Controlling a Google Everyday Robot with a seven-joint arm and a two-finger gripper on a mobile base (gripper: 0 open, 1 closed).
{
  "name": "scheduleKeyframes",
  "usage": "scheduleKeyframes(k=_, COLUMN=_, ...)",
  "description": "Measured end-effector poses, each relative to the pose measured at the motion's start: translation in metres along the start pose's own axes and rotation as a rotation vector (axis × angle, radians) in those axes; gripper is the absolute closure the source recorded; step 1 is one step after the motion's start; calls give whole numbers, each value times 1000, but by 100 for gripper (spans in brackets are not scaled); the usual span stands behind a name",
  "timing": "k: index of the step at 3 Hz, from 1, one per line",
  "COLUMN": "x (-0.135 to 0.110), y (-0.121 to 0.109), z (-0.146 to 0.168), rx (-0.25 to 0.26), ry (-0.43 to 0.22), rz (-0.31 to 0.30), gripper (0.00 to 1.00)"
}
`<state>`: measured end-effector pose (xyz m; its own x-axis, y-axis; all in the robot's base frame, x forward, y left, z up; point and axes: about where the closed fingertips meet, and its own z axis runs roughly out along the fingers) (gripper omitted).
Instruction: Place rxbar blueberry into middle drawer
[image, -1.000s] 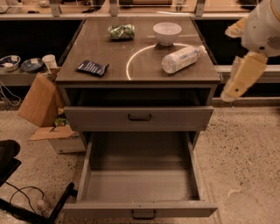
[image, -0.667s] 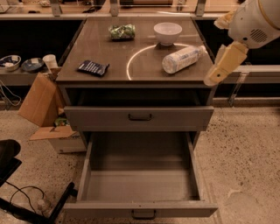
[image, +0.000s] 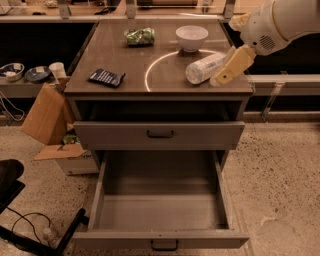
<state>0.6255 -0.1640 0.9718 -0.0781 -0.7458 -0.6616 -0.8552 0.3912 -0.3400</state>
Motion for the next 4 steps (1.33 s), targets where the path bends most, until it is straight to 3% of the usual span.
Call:
scheduleKeyframes(k=2, x=-68, y=11, z=92, rx=-113, ry=-210, rz=81, gripper=0)
scheduleKeyframes(k=3, x=-95, y=16, z=136, rx=-140, ry=-218, rz=141, gripper=0)
scheduleKeyframes(k=4, x=-101, y=14, z=194, rx=-145, ry=-131, rz=222, gripper=0)
